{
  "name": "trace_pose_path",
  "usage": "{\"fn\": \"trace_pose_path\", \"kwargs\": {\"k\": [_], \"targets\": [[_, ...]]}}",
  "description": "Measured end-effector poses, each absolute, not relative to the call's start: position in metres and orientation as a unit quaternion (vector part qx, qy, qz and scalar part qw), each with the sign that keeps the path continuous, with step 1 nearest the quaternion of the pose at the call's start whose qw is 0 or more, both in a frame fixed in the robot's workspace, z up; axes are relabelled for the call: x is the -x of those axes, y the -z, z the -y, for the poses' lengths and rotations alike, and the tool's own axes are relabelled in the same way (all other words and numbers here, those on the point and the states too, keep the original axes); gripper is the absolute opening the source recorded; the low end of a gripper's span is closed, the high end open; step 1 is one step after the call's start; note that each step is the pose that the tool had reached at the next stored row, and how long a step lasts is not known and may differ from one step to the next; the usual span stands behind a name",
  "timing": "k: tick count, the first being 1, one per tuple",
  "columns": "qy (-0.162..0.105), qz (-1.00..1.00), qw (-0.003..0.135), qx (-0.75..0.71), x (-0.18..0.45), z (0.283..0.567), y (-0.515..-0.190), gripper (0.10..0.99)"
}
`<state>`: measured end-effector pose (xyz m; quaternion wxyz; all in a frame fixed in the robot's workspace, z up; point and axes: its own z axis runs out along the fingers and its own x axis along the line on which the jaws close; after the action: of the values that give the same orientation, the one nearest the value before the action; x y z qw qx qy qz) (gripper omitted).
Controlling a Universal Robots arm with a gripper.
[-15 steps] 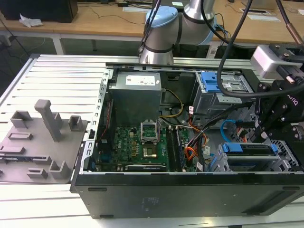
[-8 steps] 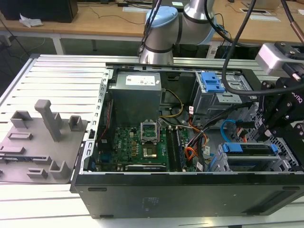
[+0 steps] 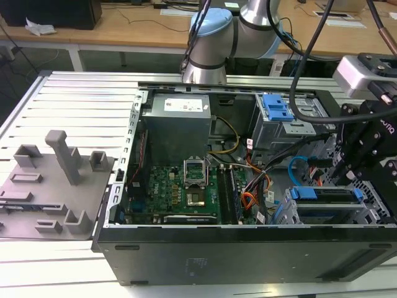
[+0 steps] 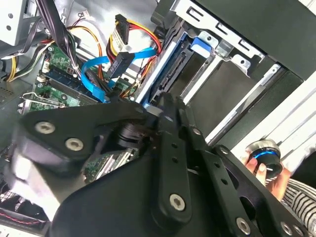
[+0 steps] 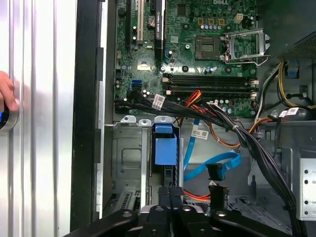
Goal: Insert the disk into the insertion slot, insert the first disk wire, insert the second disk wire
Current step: 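Insert the first disk wire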
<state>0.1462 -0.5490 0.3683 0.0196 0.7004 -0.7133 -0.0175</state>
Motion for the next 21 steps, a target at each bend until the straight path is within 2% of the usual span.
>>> {"fn": "trace_pose_path", "kwargs": {"k": [3, 21], "targets": [[0.018, 0.713, 0.020, -0.700, -0.146, 0.549, -0.368, 0.361], [0.017, 0.713, 0.020, -0.700, -0.146, 0.516, -0.368, 0.361]]}}
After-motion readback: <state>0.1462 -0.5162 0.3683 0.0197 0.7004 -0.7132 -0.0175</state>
